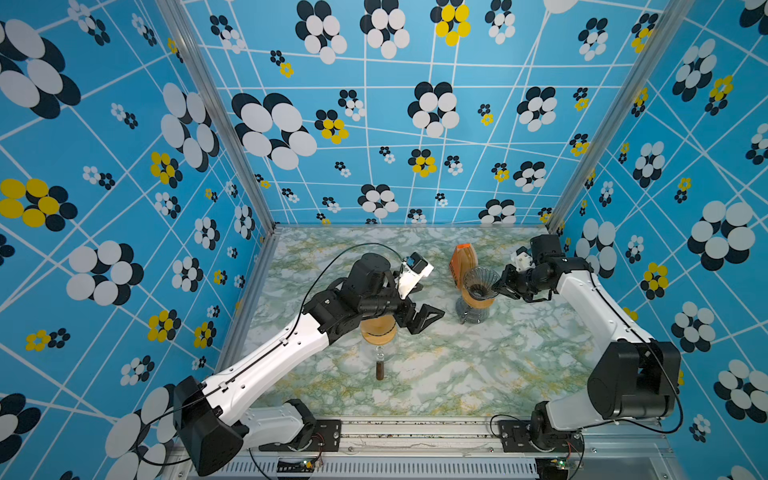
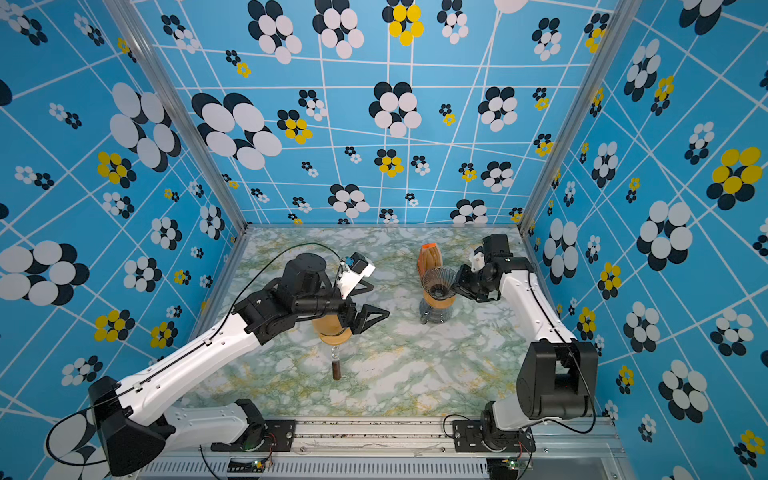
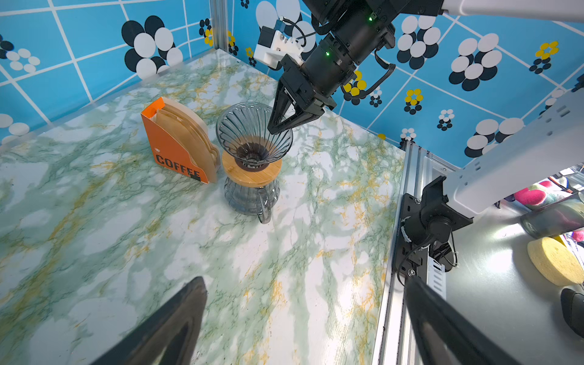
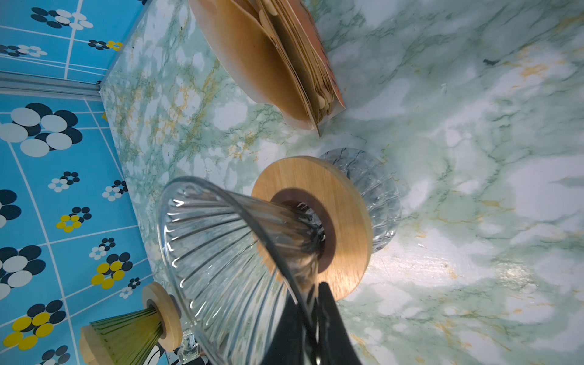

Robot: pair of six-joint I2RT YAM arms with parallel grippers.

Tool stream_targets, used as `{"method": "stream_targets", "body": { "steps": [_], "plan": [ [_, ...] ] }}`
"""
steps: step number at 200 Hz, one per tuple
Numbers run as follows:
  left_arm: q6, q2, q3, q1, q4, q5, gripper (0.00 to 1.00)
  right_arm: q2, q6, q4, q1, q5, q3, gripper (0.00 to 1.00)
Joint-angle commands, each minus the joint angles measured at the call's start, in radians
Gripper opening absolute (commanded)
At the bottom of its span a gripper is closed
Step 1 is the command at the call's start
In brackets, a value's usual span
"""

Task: Place the coffee filter in the dripper
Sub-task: 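Lower the glass dripper into the bamboo ring and open the right gripper, then move the left gripper above the glass dripper while the right gripper draws back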

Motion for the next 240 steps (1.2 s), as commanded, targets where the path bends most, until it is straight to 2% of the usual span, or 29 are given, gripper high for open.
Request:
{"method": "stream_targets", "body": {
  "steps": [1,74,107,147,167,188,240],
  "plan": [
    [0.008,0.0,-0.001,0.01,-0.001,-0.003,0.99,0.01,-0.013,-0.024,-0.006,0.0,0.021,0.12],
    [0.008,0.0,-0.001,0.01,0.0,-0.004,0.99,-0.002,-0.002,-0.003,-0.006,0.0,-0.001,0.13],
    [0.004,-0.002,-0.004,0.009,0.004,-0.005,0.99,-0.013,-0.001,-0.009,-0.006,0.0,0.012,0.2],
    [0.014,-0.011,-0.002,0.01,0.007,-0.025,0.99,-0.109,0.006,0.028,-0.005,0.013,-0.026,0.37],
    [-0.019,-0.008,0.008,0.003,0.017,-0.059,0.99,-0.189,0.015,0.049,-0.005,0.014,-0.071,0.43],
    [-0.032,0.012,0.029,-0.037,0.021,-0.125,0.99,-0.281,0.013,0.06,-0.005,0.009,-0.119,0.49],
    [-0.111,0.136,0.061,-0.14,0.068,-0.248,0.99,-0.504,-0.005,0.066,-0.005,-0.043,-0.215,0.74]
  ]
}}
